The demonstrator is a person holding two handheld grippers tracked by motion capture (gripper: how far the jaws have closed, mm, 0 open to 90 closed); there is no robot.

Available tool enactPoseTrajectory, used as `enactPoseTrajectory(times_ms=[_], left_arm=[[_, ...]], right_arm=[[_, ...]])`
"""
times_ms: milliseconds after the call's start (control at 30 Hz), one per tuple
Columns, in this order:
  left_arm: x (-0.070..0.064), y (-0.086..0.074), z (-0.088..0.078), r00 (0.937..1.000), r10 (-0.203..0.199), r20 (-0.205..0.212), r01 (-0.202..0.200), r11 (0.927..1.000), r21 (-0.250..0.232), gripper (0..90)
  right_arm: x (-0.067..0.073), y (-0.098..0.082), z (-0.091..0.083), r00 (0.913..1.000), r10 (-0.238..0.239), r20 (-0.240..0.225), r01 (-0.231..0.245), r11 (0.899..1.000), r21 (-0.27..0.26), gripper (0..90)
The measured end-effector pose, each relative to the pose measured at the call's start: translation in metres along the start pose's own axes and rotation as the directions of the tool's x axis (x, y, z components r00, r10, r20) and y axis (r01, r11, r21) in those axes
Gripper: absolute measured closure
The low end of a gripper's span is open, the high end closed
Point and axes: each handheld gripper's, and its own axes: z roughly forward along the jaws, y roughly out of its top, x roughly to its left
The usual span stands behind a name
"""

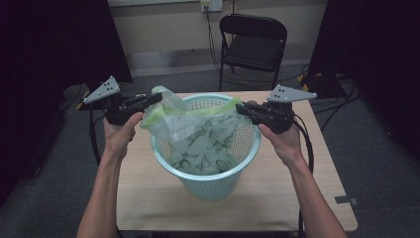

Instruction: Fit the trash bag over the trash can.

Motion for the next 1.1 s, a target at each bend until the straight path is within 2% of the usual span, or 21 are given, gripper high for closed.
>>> enactPoseTrajectory(times_ms=[100, 133, 167, 200, 233, 300, 400, 433, 467, 500, 567, 700, 733, 800, 867, 900, 1000, 1100], left_arm=[[0.006, 0.009, -0.001, 0.9998, 0.004, -0.019, -0.004, 0.9996, -0.028, 89.7], [0.011, 0.014, -0.002, 0.9994, 0.01, -0.034, -0.011, 0.9991, -0.04, 89.7], [0.011, 0.014, -0.002, 0.9994, 0.01, -0.034, -0.011, 0.9991, -0.04, 89.8], [0.014, 0.017, -0.003, 0.9992, 0.005, -0.041, -0.007, 0.9985, -0.054, 89.8], [0.016, 0.019, -0.004, 0.999, 0.005, -0.045, -0.008, 0.9981, -0.061, 89.8], [0.019, 0.02, -0.007, 0.9981, 0.01, -0.061, -0.014, 0.9972, -0.073, 89.9], [0.025, 0.017, -0.016, 0.9967, 0.002, -0.081, -0.009, 0.997, -0.076, 90.0], [0.027, 0.015, -0.019, 0.9961, 0.003, -0.088, -0.01, 0.9968, -0.08, 90.0], [0.03, 0.012, -0.027, 0.9945, -0.008, -0.105, -0.001, 0.996, -0.089, 90.0], [0.03, 0.012, -0.027, 0.9945, -0.008, -0.105, -0.001, 0.996, -0.089, 90.0], [0.033, 0.007, -0.035, 0.9939, -0.022, -0.108, 0.011, 0.9951, -0.098, 90.0], [0.03, -0.002, -0.037, 0.9915, -0.009, -0.129, 0.002, 0.9986, -0.052, 90.0], [0.029, -0.005, -0.037, 0.9923, -0.015, -0.123, 0.009, 0.9987, -0.051, 90.0], [0.027, -0.011, -0.036, 0.9931, -0.023, -0.115, 0.018, 0.9989, -0.044, 90.0], [0.027, -0.015, -0.033, 0.9947, -0.028, -0.099, 0.024, 0.999, -0.037, 90.0], [0.027, -0.015, -0.03, 0.9958, -0.032, -0.086, 0.029, 0.9989, -0.038, 89.1], [0.027, -0.013, -0.025, 0.9947, -0.066, -0.079, 0.062, 0.9967, -0.052, 63.3], [0.027, -0.007, -0.019, 0.994, -0.081, -0.073, 0.078, 0.9961, -0.04, 43.6]], right_arm=[[-0.006, 0.006, -0.002, 0.998, -0.02, 0.061, 0.021, 0.999, -0.025, 90.0], [-0.012, 0.012, -0.003, 0.995, -0.027, 0.096, 0.032, 0.998, -0.051, 90.0], [-0.012, 0.012, -0.003, 0.995, -0.027, 0.096, 0.032, 0.998, -0.051, 90.0], [-0.017, 0.017, -0.006, 0.992, -0.026, 0.123, 0.035, 0.996, -0.077, 90.0], [-0.017, 0.017, -0.006, 0.992, -0.026, 0.123, 0.035, 0.996, -0.077, 90.0], [-0.022, 0.019, -0.008, 0.9875, -0.031, 0.154, 0.045, 0.995, -0.088, 90.0], [-0.033, 0.014, -0.016, 0.982, -0.001, 0.189, 0.022, 0.994, -0.107, 90.0], [-0.041, 0.009, -0.025, 0.9773, 0.02, 0.211, 0.006, 0.992, -0.122, 90.0], [-0.044, 0.008, -0.029, 0.9758, 0.03, 0.216, -0.001, 0.991, -0.135, 90.0], [-0.044, 0.008, -0.029, 0.9758, 0.03, 0.216, -0.001, 0.991, -0.135, 90.0], [-0.049, 0.002, -0.04, 0.9709, 0.052, 0.234, -0.014, 0.987, -0.16, 90.0], [-0.05, -0.006, -0.048, 0.966, 0.046, 0.255, -0.007, 0.988, -0.153, 90.0], [-0.049, -0.008, -0.049, 0.9649, 0.042, 0.259, -0.003, 0.989, -0.149, 90.0], [-0.049, -0.014, -0.053, 0.9649, 0.061, 0.255, -0.019, 0.986, -0.166, 90.0], [-0.048, -0.018, -0.052, 0.9645, 0.055, 0.258, -0.015, 0.988, -0.154, 90.0], [-0.046, -0.019, -0.051, 0.9674, 0.049, 0.249, -0.013, 0.989, -0.145, 90.0], [-0.04, -0.019, -0.045, 0.9738, 0.022, 0.226, 0.01, 0.99, -0.137, 90.0], [-0.031, -0.017, -0.041, 0.9817, -0.002, 0.19, 0.029, 0.99, -0.137, 89.9]])
